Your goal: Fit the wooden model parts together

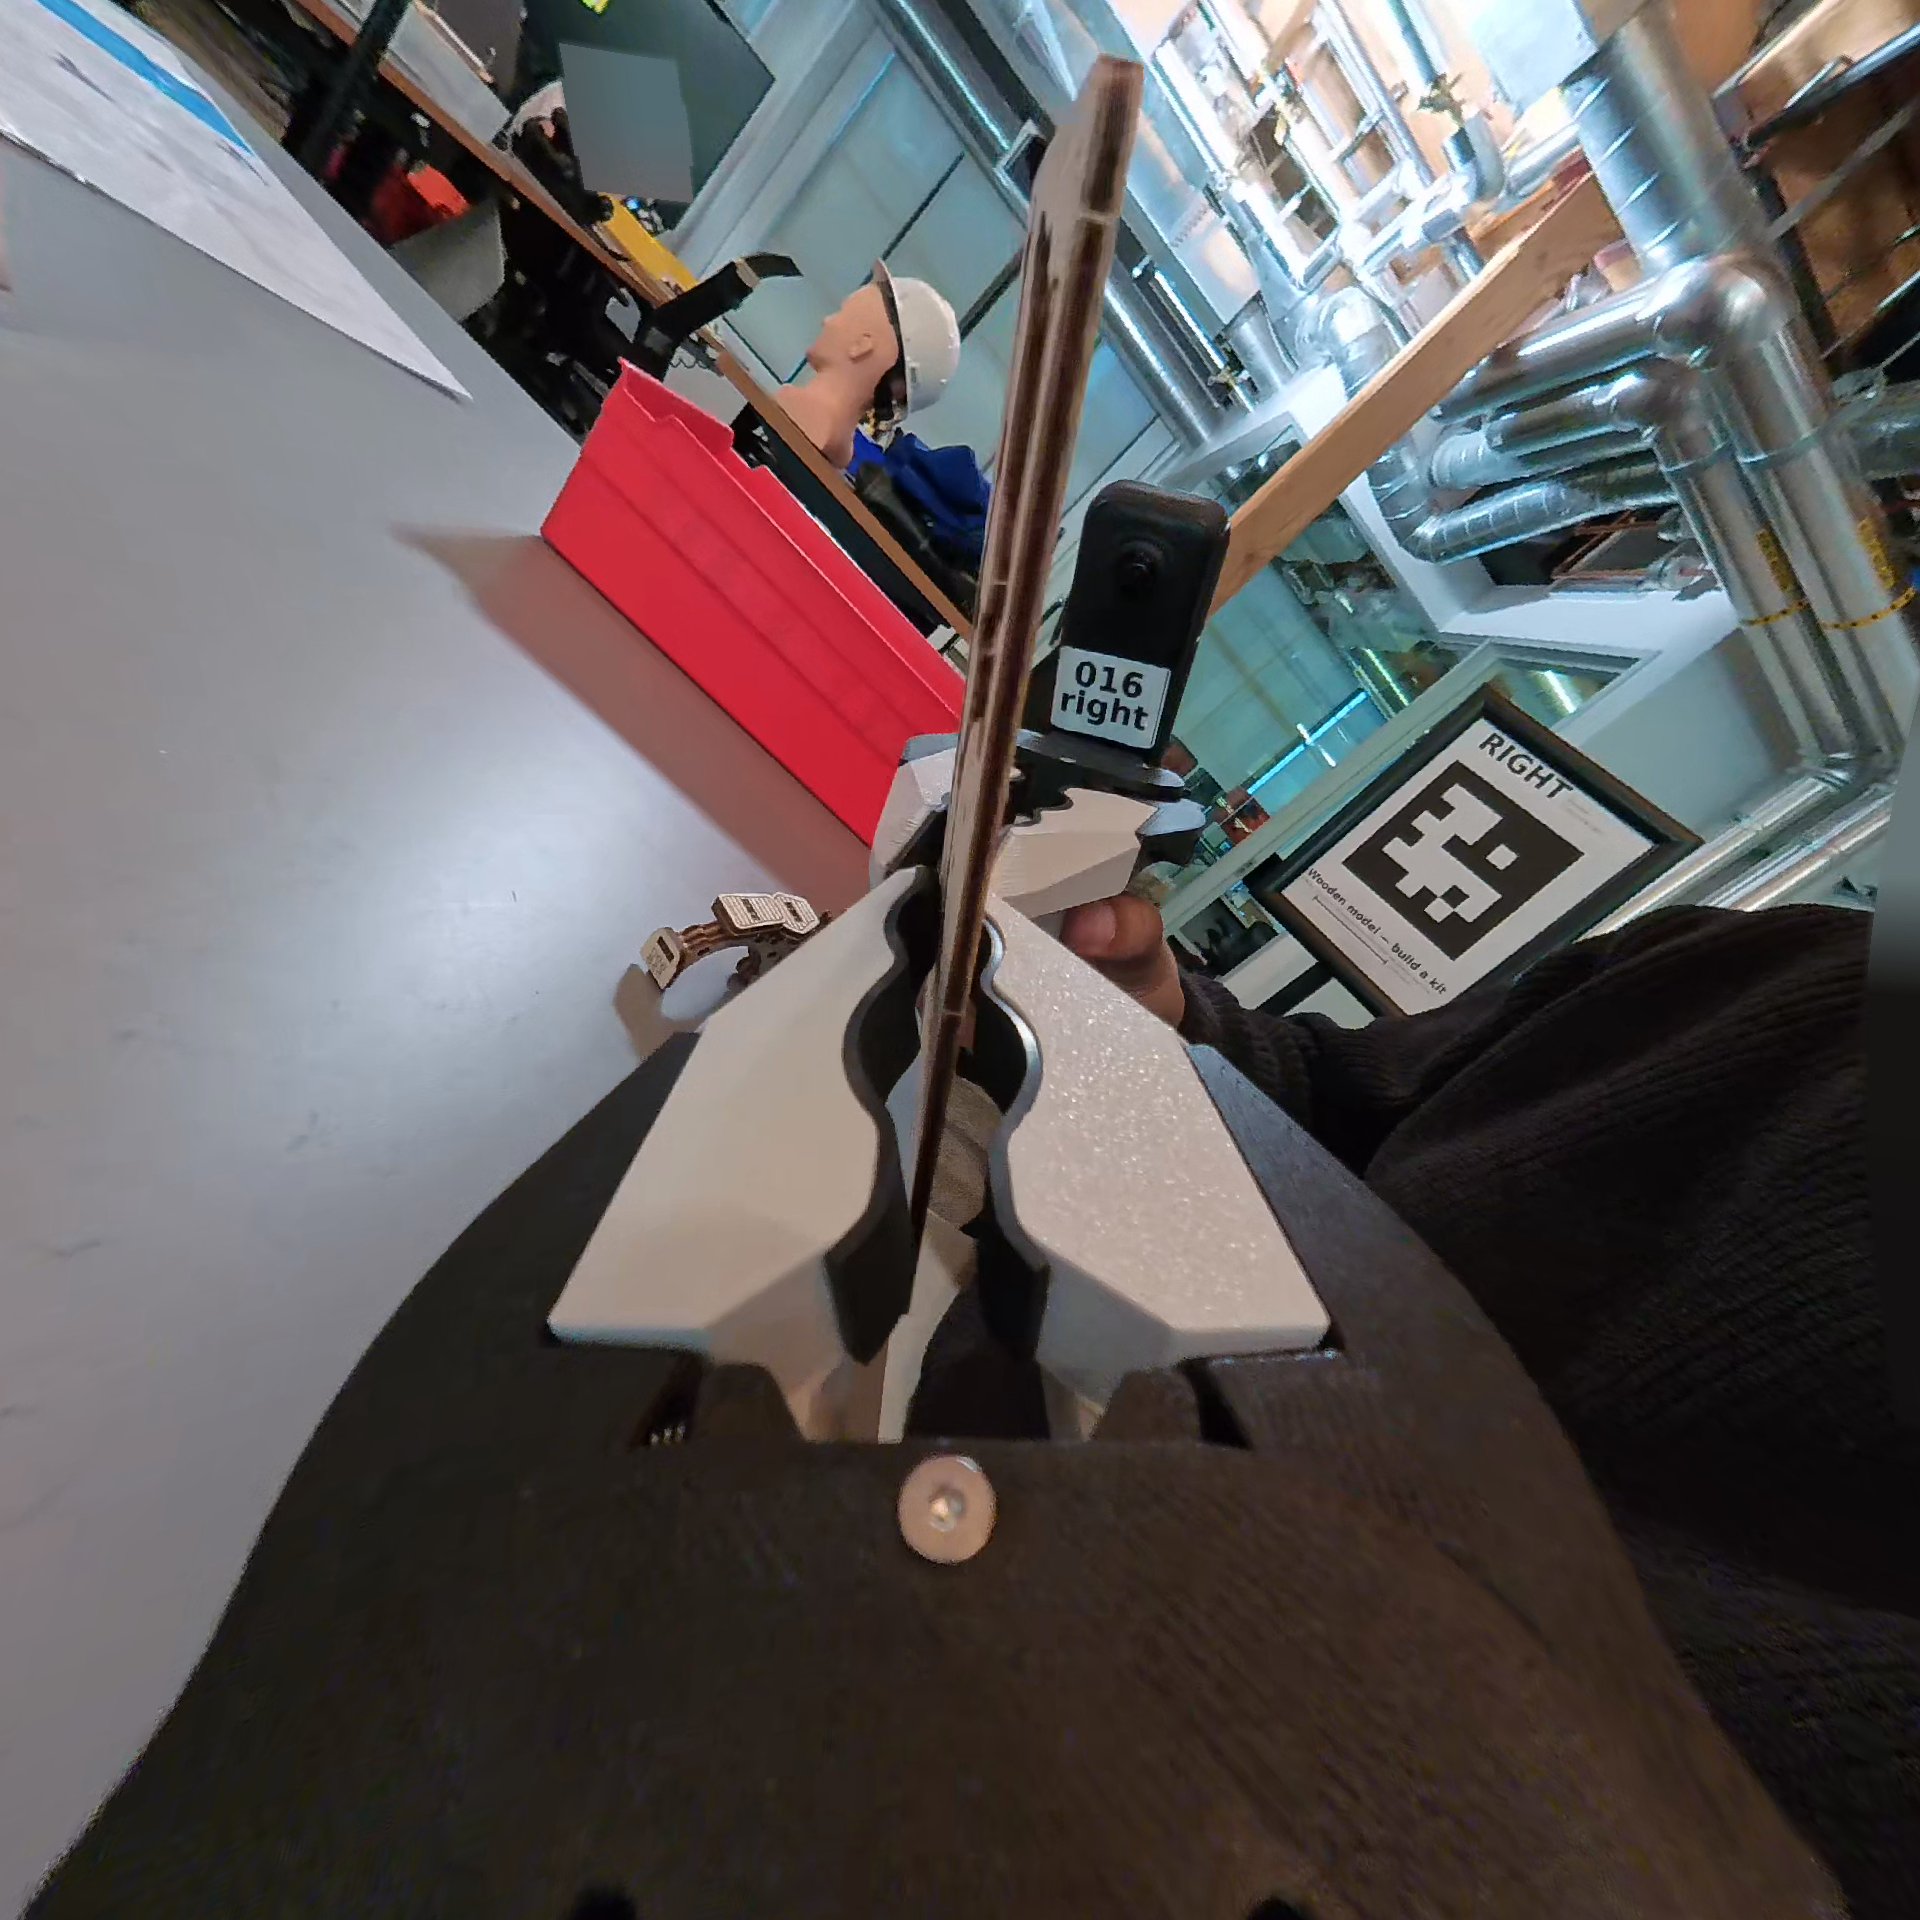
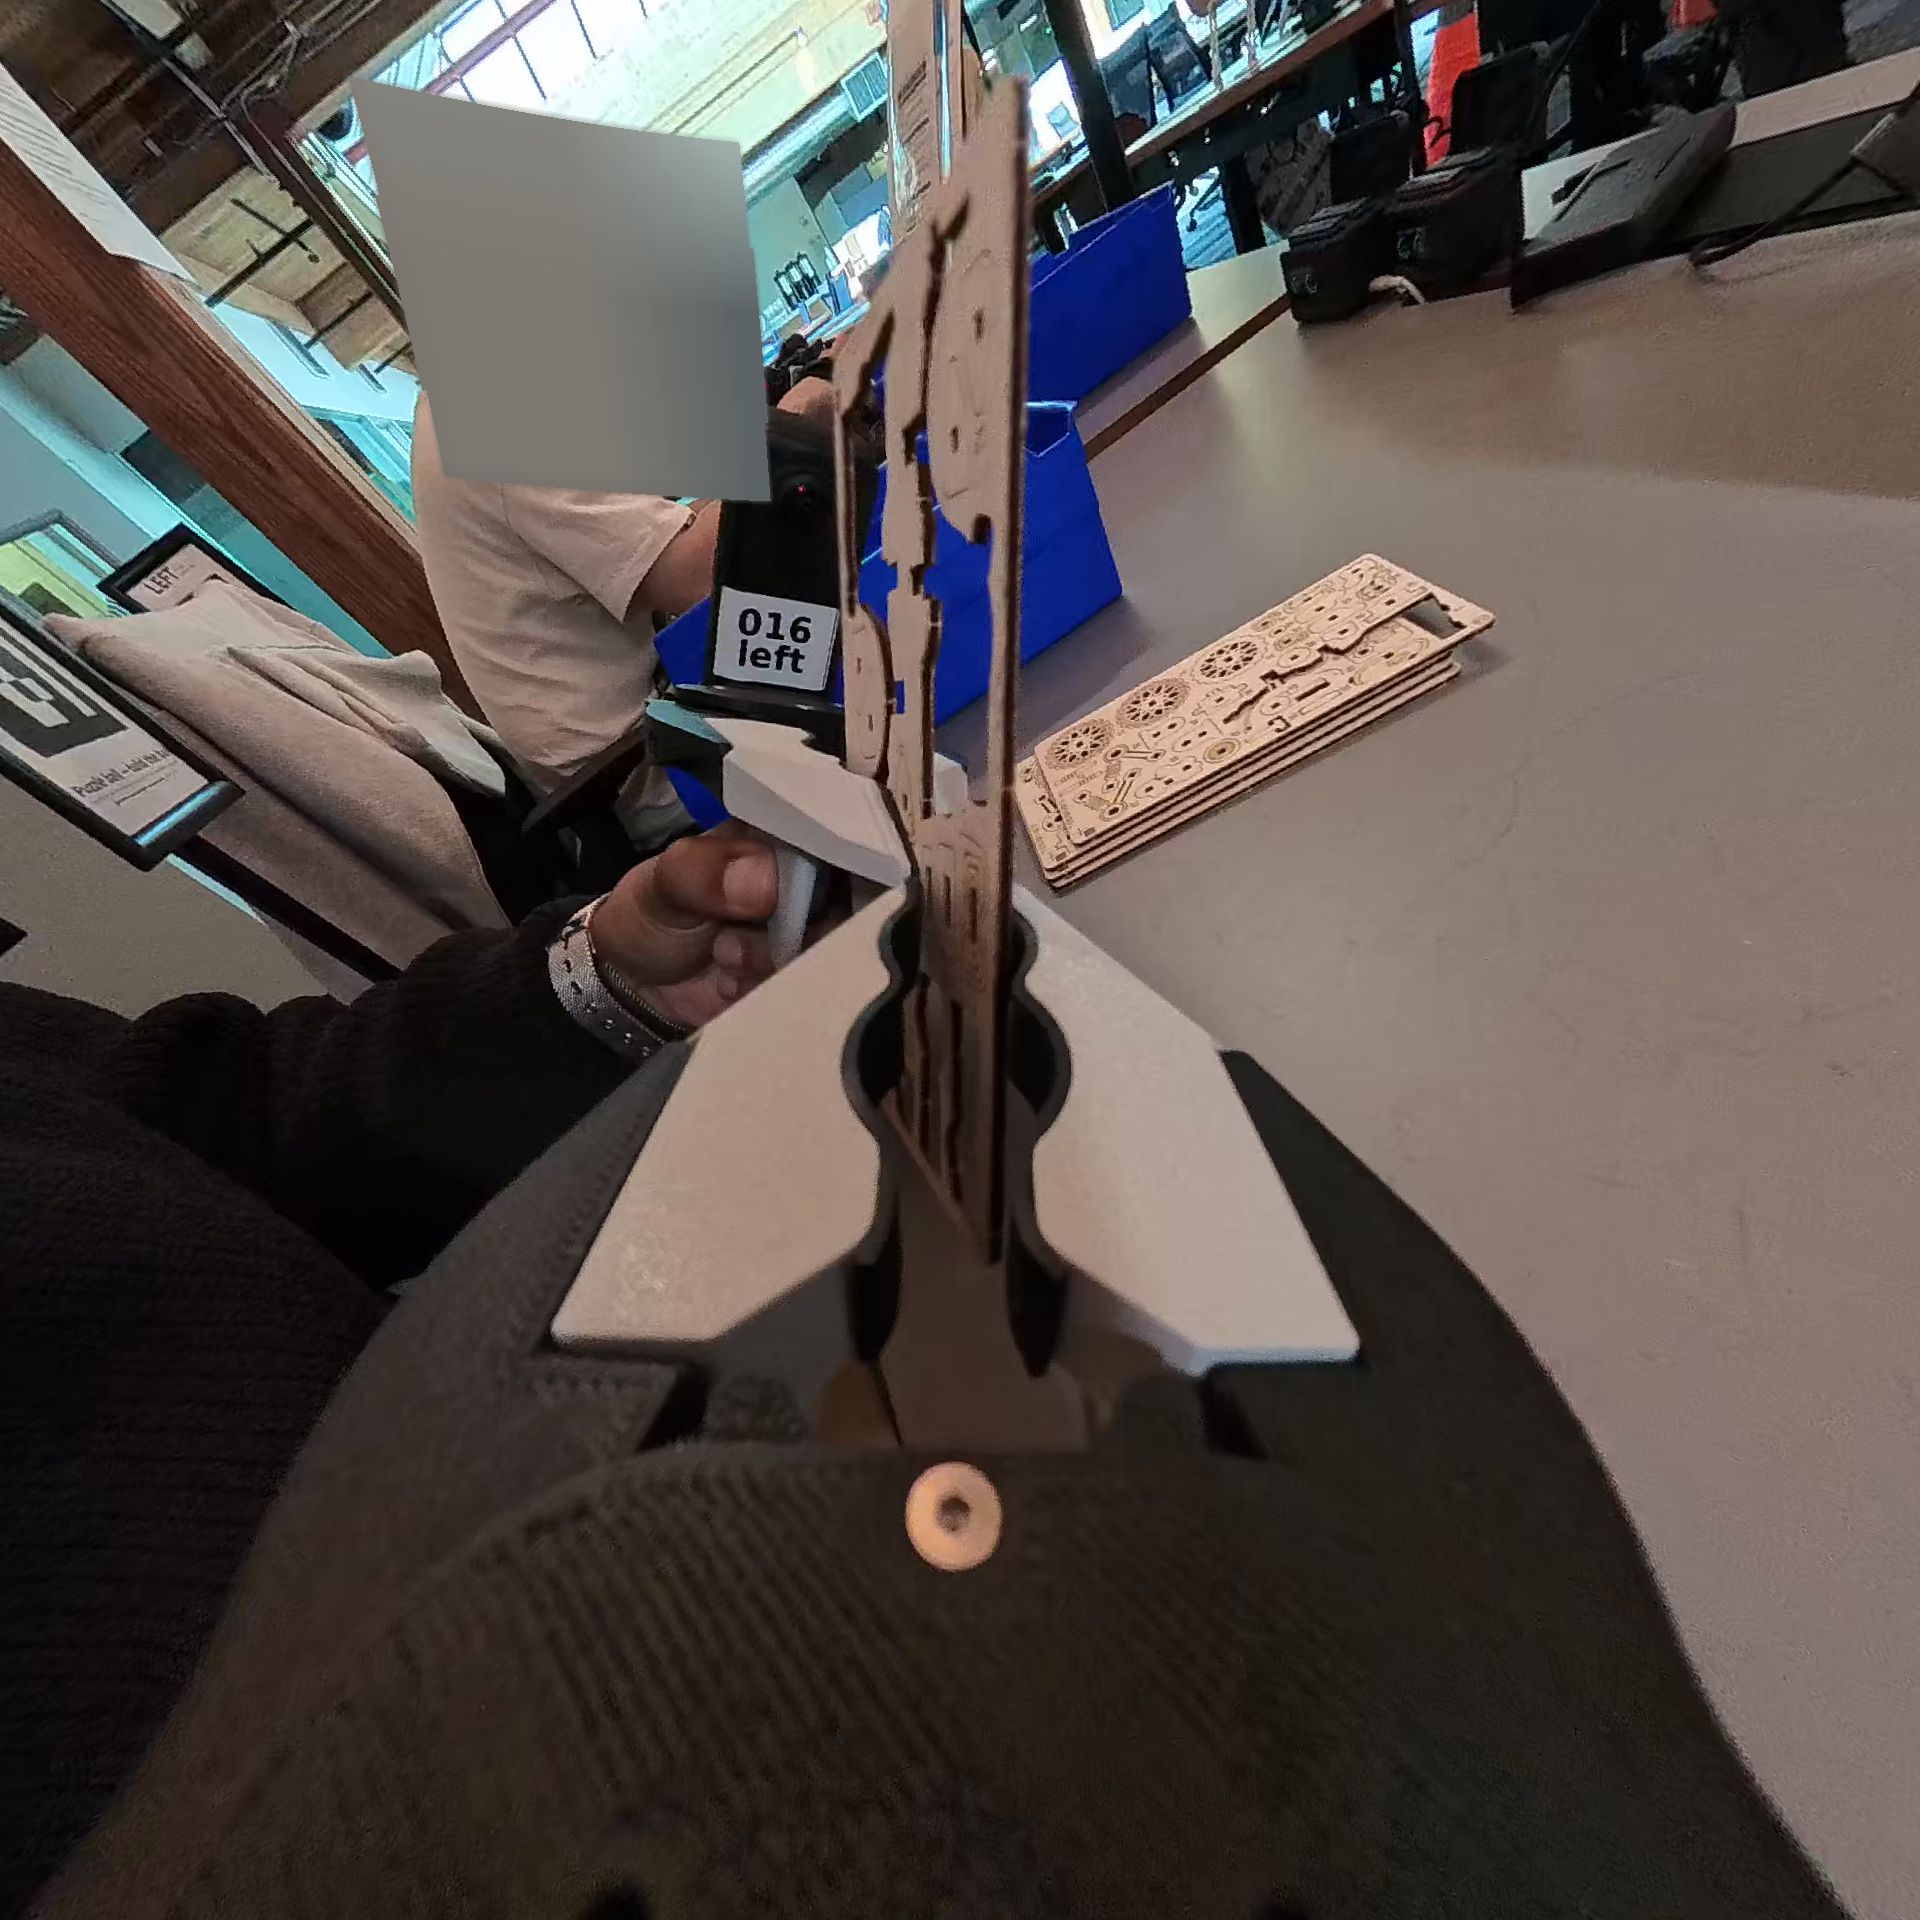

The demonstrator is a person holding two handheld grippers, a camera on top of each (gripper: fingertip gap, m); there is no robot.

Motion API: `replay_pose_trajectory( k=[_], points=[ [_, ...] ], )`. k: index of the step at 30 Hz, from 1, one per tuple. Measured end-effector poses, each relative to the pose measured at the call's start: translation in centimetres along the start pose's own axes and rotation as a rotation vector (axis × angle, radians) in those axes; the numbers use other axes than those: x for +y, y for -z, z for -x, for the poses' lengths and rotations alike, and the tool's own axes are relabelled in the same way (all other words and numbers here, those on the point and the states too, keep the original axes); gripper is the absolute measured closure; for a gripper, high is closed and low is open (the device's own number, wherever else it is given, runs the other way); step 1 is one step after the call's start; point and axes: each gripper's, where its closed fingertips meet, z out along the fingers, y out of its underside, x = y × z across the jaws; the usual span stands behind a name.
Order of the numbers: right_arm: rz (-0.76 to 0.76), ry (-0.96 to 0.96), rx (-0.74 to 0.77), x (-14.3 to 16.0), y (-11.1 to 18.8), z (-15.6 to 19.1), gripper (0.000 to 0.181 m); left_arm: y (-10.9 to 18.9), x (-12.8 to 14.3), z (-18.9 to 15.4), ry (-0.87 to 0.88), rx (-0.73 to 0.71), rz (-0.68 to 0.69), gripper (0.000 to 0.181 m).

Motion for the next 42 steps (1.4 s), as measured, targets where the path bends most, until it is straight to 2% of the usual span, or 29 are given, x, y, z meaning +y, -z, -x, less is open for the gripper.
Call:
replay_pose_trajectory(
  k=[19, 32, 42],
  points=[
    [0.007, -0.071, -0.064, -0.09, 0.33, 0.07, 0.17, -0.36, 0.4, -0.08, -0.019, -0.013, 0.016, 0.18],
    [0.041, -0.043, -0.067, 0.13, 0.56, -0.1, 0.172, -0.61, 0.58, 0.08, -0.04, -0.047, 0.018, 0.179],
    [0.005, -0.029, -0.009, -0.16, 0.59, -0.63, 0.17, -0.83, 0.35, 0.39, -0.068, -0.107, 0.002, 0.179]
  ],
)
